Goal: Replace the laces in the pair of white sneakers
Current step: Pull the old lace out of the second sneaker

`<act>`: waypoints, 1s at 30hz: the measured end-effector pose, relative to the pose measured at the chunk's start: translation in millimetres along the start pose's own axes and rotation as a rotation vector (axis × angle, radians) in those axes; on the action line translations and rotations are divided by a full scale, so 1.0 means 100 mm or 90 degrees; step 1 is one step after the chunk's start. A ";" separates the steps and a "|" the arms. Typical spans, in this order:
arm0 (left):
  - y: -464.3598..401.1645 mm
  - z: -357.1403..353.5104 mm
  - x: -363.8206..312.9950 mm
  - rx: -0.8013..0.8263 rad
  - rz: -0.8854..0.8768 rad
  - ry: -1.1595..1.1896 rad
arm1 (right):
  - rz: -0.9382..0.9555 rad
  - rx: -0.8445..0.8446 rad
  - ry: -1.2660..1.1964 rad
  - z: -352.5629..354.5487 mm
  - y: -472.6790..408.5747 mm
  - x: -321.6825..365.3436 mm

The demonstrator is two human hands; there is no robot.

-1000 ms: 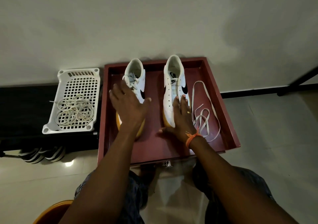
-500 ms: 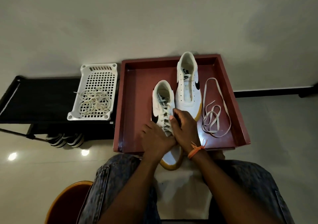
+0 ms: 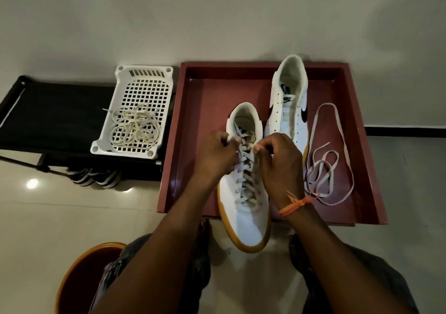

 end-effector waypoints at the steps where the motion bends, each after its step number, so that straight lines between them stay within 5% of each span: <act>1: -0.02 0.06 0.00 0.001 0.013 0.015 | -0.029 0.015 -0.005 0.01 0.00 -0.08; 6: -0.11 0.48 0.14 -0.076 -0.033 -0.296 | -0.216 -0.008 -0.175 0.05 -0.08 -0.41; 10: -0.02 0.13 0.40 0.175 0.035 -0.591 | -0.136 0.037 -0.131 -0.01 -0.06 -0.14; 12: 0.02 0.06 0.42 0.213 0.056 -0.655 | -0.064 0.037 -0.078 -0.02 -0.03 -0.06; 16: -0.07 0.19 0.24 0.046 0.007 -0.547 | -0.017 -0.001 -0.032 0.04 -0.05 -0.09; 19: -0.14 0.32 -0.07 -0.108 -0.126 -0.366 | -0.197 -0.042 -0.149 0.15 -0.11 -0.37; 21: -0.12 0.27 -0.35 -0.090 -0.261 -0.274 | -0.289 -0.064 -0.208 0.28 -0.16 -0.59; 23: -0.04 0.12 -0.54 0.032 -0.358 -0.250 | -0.289 -0.062 -0.130 0.43 -0.24 -0.74; 26: 0.07 -0.07 -0.56 0.158 -0.412 -0.388 | -0.253 0.081 0.057 0.45 -0.33 -0.82; 30: -0.05 -0.02 -0.40 0.202 -0.369 -0.373 | -0.152 0.451 0.202 0.13 -0.14 -0.63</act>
Point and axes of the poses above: each hand's wrist, its own y-axis away from the middle knuckle, its own z-axis out of the back of the hand, x = y × z, the point moved 8 cm from there along -y, towards the middle knuckle, and after that the axes turned 6 degrees about -z, right-handed, at the moved point
